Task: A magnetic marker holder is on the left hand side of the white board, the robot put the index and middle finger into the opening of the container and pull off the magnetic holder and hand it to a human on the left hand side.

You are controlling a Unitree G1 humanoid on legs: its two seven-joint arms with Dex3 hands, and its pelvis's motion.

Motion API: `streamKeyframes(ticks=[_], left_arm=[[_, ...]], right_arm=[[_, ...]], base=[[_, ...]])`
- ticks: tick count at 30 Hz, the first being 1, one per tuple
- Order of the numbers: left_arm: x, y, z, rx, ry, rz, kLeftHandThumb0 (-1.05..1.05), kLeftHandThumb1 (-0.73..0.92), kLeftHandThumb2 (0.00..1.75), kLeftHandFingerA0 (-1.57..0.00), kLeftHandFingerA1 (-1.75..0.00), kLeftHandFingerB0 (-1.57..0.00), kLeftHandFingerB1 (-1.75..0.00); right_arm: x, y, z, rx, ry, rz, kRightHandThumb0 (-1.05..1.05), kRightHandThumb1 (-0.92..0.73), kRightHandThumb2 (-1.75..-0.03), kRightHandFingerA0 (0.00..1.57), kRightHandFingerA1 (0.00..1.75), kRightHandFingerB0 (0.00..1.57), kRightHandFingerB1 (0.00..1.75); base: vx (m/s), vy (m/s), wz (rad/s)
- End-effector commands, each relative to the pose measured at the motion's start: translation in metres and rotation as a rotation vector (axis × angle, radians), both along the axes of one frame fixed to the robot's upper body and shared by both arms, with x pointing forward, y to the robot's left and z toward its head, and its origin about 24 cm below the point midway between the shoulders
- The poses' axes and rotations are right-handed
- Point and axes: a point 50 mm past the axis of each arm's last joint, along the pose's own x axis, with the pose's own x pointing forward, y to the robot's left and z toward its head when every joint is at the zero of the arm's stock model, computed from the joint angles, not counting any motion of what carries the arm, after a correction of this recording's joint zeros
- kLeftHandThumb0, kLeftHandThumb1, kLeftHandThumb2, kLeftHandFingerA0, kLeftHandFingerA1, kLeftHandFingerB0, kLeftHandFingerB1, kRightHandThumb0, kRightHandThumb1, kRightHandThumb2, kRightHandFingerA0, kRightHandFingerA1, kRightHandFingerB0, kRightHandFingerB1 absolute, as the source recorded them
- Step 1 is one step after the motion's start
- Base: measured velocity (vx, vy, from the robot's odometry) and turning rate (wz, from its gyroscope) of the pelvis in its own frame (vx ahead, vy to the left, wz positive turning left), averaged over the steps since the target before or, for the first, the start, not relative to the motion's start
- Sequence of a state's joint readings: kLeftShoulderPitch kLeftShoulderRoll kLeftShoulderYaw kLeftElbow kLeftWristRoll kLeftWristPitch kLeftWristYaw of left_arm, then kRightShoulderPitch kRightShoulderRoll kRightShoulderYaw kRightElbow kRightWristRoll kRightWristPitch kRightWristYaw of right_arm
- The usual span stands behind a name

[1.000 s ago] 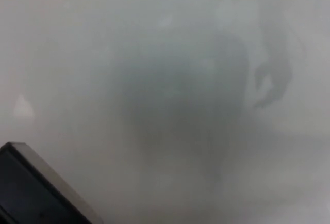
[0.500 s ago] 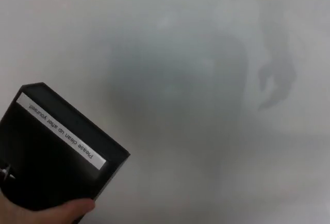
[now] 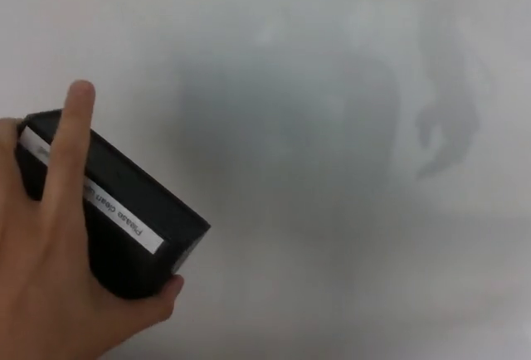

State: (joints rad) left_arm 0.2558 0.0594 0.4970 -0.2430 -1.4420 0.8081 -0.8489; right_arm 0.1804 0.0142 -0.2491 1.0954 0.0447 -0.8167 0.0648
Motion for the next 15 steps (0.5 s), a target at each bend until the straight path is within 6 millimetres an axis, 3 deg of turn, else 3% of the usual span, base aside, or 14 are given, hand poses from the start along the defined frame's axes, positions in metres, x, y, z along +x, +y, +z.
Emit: streamKeyframes(ticks=[1, 4, 5, 6, 7, 15], left_arm=[[0.0, 0.002, 0.003, -0.009, -0.017, 0.014, -0.77, 0.43, 0.8, -0.29, -0.49, -0.11, -0.42], [0.0, 0.002, 0.002, -0.015, -0.012, 0.011, -0.77, 0.43, 0.81, -0.28, -0.48, -0.1, -0.42], [0.0, 0.002, 0.002, -0.012, -0.012, 0.013, -0.78, 0.53, 0.57, -0.36, -0.4, -0.16, -0.34], [-0.001, 0.002, 0.001, -0.008, -0.011, 0.017, -0.78, 0.53, 0.57, -0.36, -0.4, -0.16, -0.34], [-0.001, 0.002, 0.001, -0.009, -0.008, 0.016, -0.76, 0.43, 0.8, -0.29, -0.49, -0.12, -0.43], [0.0, 0.005, -0.007, 0.008, 0.023, 0.018, -0.76, 0.44, 0.81, -0.27, -0.5, -0.12, -0.43]], right_arm=[[0.003, -0.006, 0.002, -0.028, -0.006, -0.018, -0.45, -0.71, -0.62, 0.79, 0.48, 0.65, 0.45], [0.003, -0.006, 0.003, -0.033, -0.006, -0.018, -0.46, -0.71, -0.61, 0.79, 0.48, 0.64, 0.45], [0.003, -0.006, 0.003, -0.031, -0.008, -0.016, -0.47, -0.71, -0.61, 0.79, 0.48, 0.65, 0.45], [0.003, -0.006, 0.003, -0.028, -0.01, -0.012, -0.47, -0.71, -0.61, 0.79, 0.48, 0.65, 0.45], [0.002, -0.006, 0.003, -0.028, -0.007, -0.015, -0.47, -0.71, -0.62, 0.81, 0.47, 0.65, 0.44], [0.004, -0.005, 0.003, -0.034, -0.008, -0.01, -0.48, -0.68, -0.64, 0.78, 0.5, 0.6, 0.45]], base=[[0.0, 0.0, 0.0], [0.0, 0.0, 0.0], [0.0, 0.0, 0.0], [0.0, 0.0, 0.0], [0.0, 0.0, 0.0], [0.0, 0.0, 0.0]])
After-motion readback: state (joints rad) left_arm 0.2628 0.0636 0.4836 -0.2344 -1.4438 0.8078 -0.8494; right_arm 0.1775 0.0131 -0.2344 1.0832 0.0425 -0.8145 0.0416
